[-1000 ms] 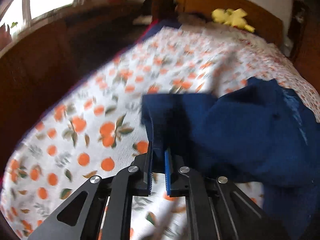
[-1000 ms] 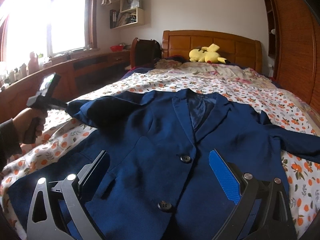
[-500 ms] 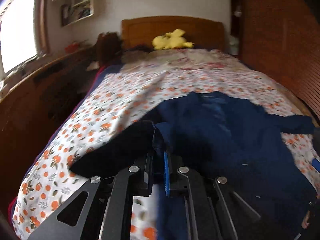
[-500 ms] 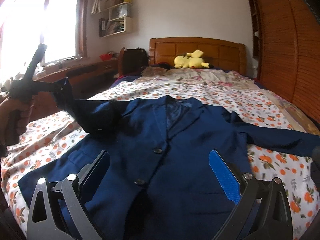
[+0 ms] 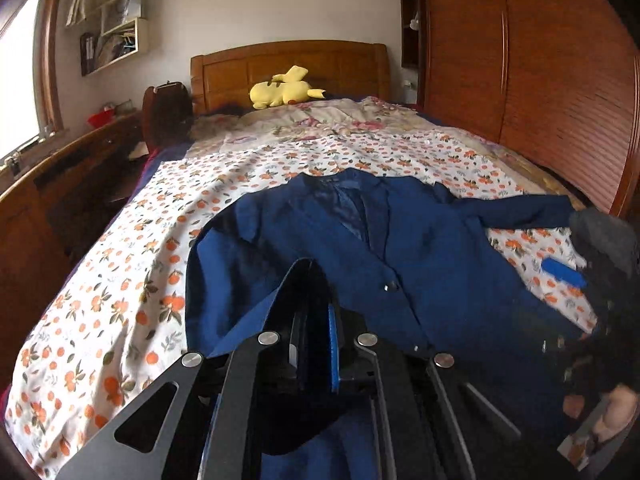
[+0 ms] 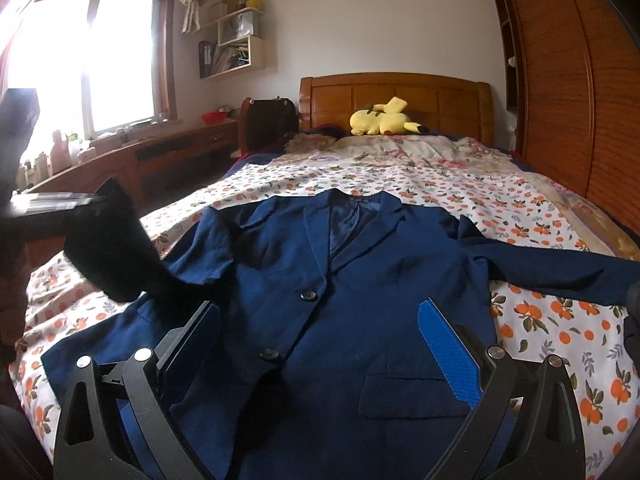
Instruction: Fold large clothes
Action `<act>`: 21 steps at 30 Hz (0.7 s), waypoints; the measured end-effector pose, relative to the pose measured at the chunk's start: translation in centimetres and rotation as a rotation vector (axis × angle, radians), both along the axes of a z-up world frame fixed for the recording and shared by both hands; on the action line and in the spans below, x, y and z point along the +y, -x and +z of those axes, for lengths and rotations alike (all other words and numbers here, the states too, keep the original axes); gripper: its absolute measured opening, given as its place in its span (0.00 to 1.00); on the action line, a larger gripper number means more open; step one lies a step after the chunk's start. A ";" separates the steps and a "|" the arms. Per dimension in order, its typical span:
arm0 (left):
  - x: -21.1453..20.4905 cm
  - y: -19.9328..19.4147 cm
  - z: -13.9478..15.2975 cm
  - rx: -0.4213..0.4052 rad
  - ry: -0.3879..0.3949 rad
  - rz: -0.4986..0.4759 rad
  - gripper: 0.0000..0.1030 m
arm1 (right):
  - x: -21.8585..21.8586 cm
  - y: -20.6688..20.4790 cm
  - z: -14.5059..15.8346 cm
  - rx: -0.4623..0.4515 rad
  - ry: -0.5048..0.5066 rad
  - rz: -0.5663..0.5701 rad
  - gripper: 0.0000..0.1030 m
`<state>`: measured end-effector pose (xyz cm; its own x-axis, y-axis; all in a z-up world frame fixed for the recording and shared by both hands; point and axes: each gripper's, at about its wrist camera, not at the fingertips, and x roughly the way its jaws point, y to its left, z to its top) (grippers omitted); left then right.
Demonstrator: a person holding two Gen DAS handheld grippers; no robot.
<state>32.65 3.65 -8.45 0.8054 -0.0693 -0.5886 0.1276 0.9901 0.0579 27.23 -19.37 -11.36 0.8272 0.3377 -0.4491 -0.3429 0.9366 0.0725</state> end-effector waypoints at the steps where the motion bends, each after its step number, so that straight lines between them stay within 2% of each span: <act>1: -0.1 0.5 -0.5 0.000 0.000 0.000 0.09 | 0.0 -0.1 0.0 0.002 -0.002 0.000 0.93; 6: 1.1 1.8 -2.2 0.030 0.047 0.005 0.16 | 0.0 -0.4 -0.1 0.005 -0.005 -0.006 0.93; 8: 1.5 2.5 -2.7 0.028 0.073 0.000 0.30 | -0.1 -0.4 -0.1 0.005 -0.007 -0.004 0.93; 9: 1.7 2.8 -2.9 0.026 0.076 0.000 0.44 | 0.0 -0.5 -0.1 0.007 -0.007 -0.002 0.93; 10: 2.0 3.2 -3.0 0.021 0.069 0.004 0.52 | 0.2 -0.6 -0.2 0.008 -0.007 0.000 0.93; 12: 2.5 3.7 -3.1 0.007 0.046 0.015 0.56 | 0.5 -0.8 -0.3 0.010 -0.004 0.008 0.93; 16: 3.8 5.4 -3.1 -0.020 0.033 0.039 0.77 | 1.5 -1.0 -0.5 0.014 0.003 0.031 0.93; 21: 5.1 7.3 -3.4 -0.019 0.032 0.046 0.82 | 3.2 -0.4 -0.6 0.016 0.010 0.070 0.93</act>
